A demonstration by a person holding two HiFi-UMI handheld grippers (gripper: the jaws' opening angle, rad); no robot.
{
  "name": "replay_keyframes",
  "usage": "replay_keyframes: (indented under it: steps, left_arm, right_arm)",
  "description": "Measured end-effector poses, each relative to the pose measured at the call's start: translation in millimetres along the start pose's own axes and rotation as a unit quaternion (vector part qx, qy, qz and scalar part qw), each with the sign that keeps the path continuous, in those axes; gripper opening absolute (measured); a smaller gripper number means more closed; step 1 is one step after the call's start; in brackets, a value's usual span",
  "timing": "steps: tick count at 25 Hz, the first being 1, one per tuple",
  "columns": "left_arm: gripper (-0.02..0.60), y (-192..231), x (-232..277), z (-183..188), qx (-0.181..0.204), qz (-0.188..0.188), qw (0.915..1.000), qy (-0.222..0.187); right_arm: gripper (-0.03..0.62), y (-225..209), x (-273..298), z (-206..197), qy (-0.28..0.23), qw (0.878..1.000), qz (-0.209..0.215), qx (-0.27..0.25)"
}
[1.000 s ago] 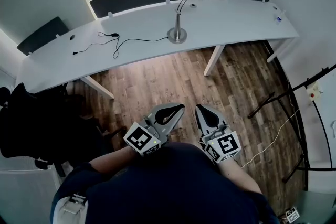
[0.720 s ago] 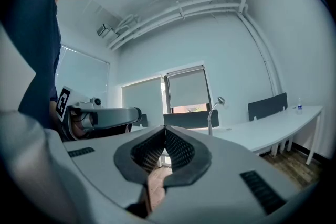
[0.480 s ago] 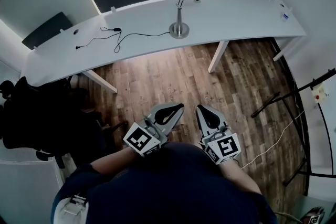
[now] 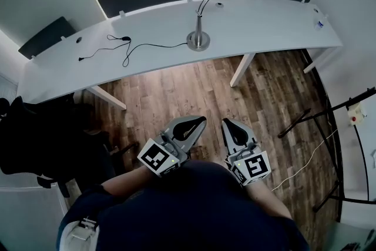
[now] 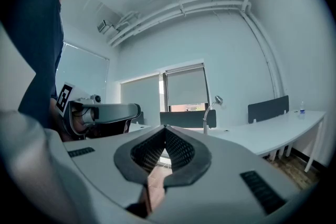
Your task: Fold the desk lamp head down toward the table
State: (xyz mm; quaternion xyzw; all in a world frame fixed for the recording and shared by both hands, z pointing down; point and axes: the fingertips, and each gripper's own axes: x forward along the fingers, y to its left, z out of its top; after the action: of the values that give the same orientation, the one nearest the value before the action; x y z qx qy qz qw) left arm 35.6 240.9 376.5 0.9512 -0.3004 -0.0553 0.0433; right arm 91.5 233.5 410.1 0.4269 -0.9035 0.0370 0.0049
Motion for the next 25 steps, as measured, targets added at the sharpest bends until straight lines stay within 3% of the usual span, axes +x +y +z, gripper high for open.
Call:
replay_keyframes:
  steps: [15, 20, 25]
  left_arm:
    - [0.006, 181.7, 76.1, 40.5, -0.001, -0.079, 0.9969, -0.009]
    - [0.006, 209.4, 94.6, 35.9, -0.019, -0.094, 0.9954, 0.001]
    - [0.006, 220.4, 118.7, 27.9, -0.026, -0.092, 0.9954, 0.009]
  right_arm:
    - [0.011, -78.0, 173.4, 39.3, 0.013, 0.998, -0.062, -0.014]
    - [0.011, -100.2, 199.3, 42.4, 0.012, 0.996, -0.085, -0.009]
    - [0.011, -124.1, 205.3, 37.7, 0.014, 0.997, -0.081, -0.002]
